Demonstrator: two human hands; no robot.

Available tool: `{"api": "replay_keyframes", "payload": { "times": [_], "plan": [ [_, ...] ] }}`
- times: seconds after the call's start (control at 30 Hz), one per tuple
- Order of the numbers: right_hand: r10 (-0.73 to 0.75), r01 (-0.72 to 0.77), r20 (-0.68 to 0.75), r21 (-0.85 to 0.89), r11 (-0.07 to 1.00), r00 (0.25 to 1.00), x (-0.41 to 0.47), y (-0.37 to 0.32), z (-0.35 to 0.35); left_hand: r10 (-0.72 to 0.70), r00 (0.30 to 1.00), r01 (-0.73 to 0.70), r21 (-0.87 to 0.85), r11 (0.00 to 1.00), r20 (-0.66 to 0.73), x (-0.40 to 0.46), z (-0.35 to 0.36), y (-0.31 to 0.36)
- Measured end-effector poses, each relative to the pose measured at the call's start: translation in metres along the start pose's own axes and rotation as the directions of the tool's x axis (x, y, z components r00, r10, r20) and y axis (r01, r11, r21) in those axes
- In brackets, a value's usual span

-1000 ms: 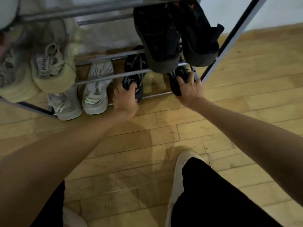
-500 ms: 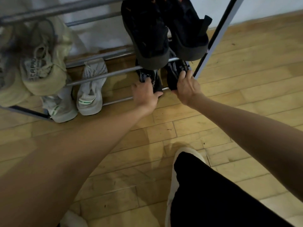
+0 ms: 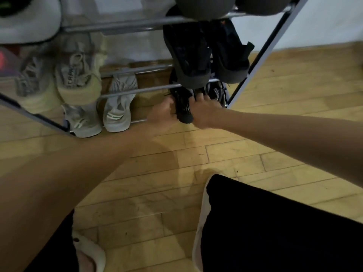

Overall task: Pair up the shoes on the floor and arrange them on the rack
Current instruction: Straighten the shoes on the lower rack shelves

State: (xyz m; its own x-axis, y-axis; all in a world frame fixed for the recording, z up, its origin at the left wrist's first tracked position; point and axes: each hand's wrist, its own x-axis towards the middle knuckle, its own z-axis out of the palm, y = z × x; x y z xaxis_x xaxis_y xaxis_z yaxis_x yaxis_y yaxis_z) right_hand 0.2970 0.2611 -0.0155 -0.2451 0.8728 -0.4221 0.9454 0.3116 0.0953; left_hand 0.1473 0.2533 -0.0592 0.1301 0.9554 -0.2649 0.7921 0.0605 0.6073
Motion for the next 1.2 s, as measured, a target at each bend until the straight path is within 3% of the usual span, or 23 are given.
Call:
{"api": "replay_keyframes", "payload": {
  "times": [0.1, 0.23, 0.33, 0.43, 0.53, 0.63, 0.73, 0.87, 1.03, 1.2],
  "plan": [
    [-0.136, 0.136, 0.0, -0.048, 0.99, 0.991, -0.012, -0.027, -0.026, -0.045, 0.999, 0.043, 0.12, 0.992, 0.015, -0.022, -0.024, -0.022],
    [-0.22, 0.225, 0.055, -0.103, 0.969, 0.974, -0.017, -0.066, -0.036, -0.07, 0.983, 0.093, 0.134, 0.987, -0.17, -0.06, -0.051, -0.064],
    [-0.232, 0.232, 0.067, -0.003, 0.973, 0.971, -0.006, -0.101, -0.027, -0.055, 0.922, 0.139, 0.195, 0.971, -0.383, -0.077, -0.065, -0.094],
    [-0.235, 0.224, 0.045, 0.18, 0.958, 0.971, 0.012, -0.139, -0.013, -0.104, 0.879, 0.269, 0.305, 0.914, -0.466, -0.081, -0.079, -0.127],
    [-0.234, 0.222, -0.009, 0.36, 0.906, 0.972, 0.026, -0.171, -0.002, -0.212, 0.869, 0.371, 0.306, 0.877, -0.447, -0.084, -0.086, -0.165],
    [-0.199, 0.224, -0.104, 0.48, 0.848, 0.975, 0.039, -0.19, -0.001, -0.206, 0.877, 0.353, 0.289, 0.89, -0.435, -0.083, -0.087, -0.188],
    [-0.153, 0.216, -0.164, 0.501, 0.838, 0.975, 0.058, -0.201, -0.002, -0.267, 0.861, 0.398, 0.248, 0.883, -0.433, -0.075, -0.09, -0.194],
    [-0.15, 0.16, -0.056, 0.374, 0.913, 0.987, 0.078, -0.205, 0.006, -0.418, 0.852, 0.463, 0.08, 0.883, -0.314, -0.064, -0.095, -0.2],
    [-0.144, 0.171, -0.098, 0.378, 0.91, 0.985, 0.076, -0.199, 0.005, -0.397, 0.873, 0.435, 0.083, 0.897, -0.285, -0.064, -0.099, -0.211],
    [-0.083, 0.156, -0.191, 0.408, 0.9, 0.978, 0.039, -0.168, 0.021, -0.254, 0.918, 0.305, 0.134, 0.943, -0.305, -0.073, -0.088, -0.193]
  ]
}}
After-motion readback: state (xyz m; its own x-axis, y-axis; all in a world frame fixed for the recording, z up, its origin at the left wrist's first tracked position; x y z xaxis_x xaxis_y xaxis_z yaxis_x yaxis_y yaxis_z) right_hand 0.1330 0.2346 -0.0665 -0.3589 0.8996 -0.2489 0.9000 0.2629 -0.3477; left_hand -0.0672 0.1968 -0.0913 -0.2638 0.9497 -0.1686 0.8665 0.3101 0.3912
